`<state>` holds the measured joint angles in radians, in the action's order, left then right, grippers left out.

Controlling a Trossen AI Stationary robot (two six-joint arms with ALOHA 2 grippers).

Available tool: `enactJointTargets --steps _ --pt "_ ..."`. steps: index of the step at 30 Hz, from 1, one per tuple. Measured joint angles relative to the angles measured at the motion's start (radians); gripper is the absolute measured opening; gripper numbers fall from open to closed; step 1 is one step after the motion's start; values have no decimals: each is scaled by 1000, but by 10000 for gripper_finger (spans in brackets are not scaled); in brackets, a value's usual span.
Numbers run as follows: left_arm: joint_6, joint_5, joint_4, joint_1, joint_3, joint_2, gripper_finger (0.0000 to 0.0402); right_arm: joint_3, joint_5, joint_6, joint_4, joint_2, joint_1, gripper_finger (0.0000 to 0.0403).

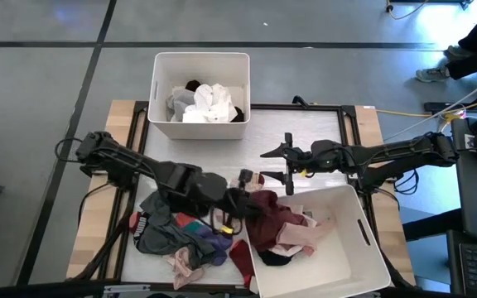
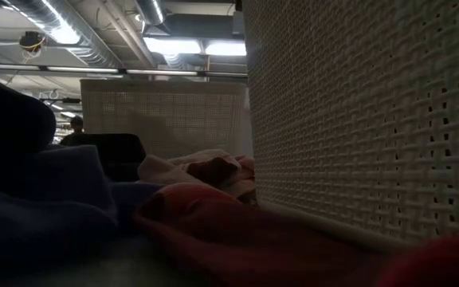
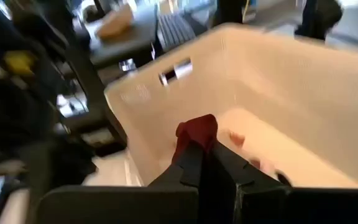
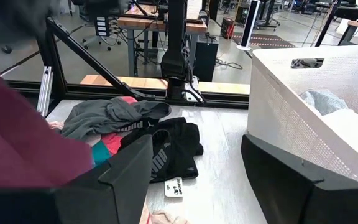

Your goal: Sort clothes

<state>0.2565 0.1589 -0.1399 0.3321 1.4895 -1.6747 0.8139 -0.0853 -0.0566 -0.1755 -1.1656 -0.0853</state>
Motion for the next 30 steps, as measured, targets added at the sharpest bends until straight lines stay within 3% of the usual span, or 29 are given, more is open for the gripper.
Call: enactJointTargets --steps 5,11,17,23,27,30 --pt "-3 0 -36 -5 0 -49 30 0 0 0 0 0 0 248" --pt "-9 1 -98 -7 7 -65 121 0 0 0 0 0 0 248" --pt "-58 13 -429 24 183 -15 192 0 0 0 1 0 0 248" --pt "-193 199 -810 61 295 52 204 0 0 0 6 0 0 248" --pt "-333 313 -979 64 256 107 198 0 0 1 7 0 0 248" --pt "-401 325 -1011 58 166 135 197 0 0 5 7 0 0 248"
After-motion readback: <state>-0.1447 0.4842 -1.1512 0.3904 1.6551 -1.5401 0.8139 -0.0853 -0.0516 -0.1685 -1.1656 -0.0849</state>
